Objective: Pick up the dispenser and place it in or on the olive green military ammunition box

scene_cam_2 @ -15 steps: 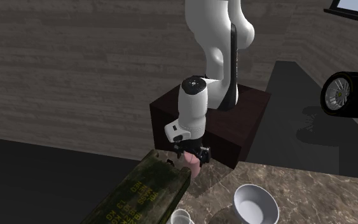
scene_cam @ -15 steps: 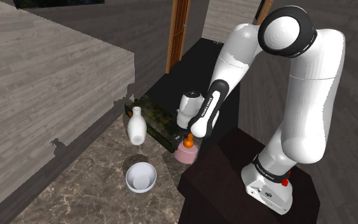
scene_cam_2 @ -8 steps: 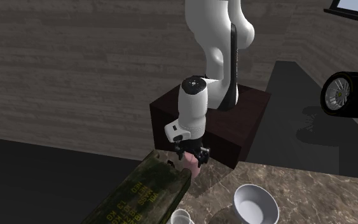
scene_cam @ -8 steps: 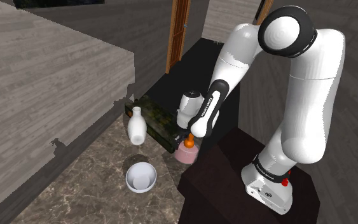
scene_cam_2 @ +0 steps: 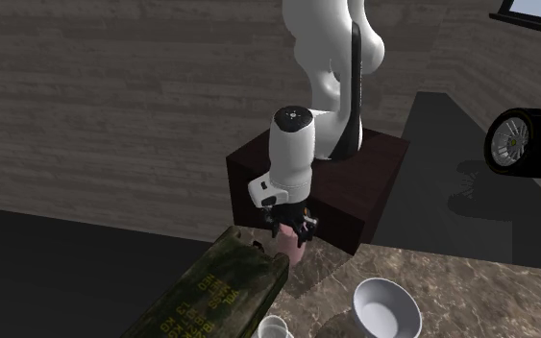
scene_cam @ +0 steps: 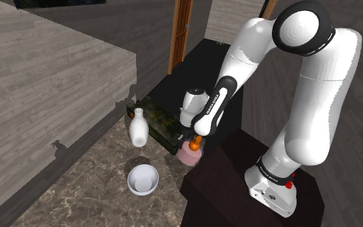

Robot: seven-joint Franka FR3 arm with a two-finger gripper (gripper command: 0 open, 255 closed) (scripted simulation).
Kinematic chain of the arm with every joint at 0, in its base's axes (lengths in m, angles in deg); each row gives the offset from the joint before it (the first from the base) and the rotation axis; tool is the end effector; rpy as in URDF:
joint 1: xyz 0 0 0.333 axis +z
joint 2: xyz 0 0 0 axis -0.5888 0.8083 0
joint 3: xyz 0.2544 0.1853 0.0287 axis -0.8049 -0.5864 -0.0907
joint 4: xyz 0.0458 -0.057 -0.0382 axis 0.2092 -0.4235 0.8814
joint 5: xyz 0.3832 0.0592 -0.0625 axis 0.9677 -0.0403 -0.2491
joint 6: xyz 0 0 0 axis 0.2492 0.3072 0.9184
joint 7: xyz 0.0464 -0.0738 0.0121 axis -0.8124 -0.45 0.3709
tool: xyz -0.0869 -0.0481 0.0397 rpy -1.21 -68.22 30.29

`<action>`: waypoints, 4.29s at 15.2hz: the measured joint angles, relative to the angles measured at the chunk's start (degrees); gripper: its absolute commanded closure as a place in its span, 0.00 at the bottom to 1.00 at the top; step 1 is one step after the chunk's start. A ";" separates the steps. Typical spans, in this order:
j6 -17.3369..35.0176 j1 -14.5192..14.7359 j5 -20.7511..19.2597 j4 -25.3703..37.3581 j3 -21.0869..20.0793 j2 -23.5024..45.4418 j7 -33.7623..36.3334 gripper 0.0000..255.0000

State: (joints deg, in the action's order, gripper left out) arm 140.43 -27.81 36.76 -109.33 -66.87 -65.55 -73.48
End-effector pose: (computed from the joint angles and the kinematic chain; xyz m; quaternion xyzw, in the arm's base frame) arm 0.3950 0.1016 0.1297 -0.9960 -0.0896 0.0030 0.0045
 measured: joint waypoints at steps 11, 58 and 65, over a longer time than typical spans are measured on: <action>-9.27 -2.78 4.38 -2.24 -3.86 -11.55 -3.14 1.00; -44.83 -6.96 3.48 64.51 0.31 19.81 -12.49 1.00; -41.76 -6.92 3.27 65.03 0.52 23.41 -12.52 1.00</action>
State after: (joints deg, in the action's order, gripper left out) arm 98.67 -34.73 40.03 -44.30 -66.36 -42.14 -86.01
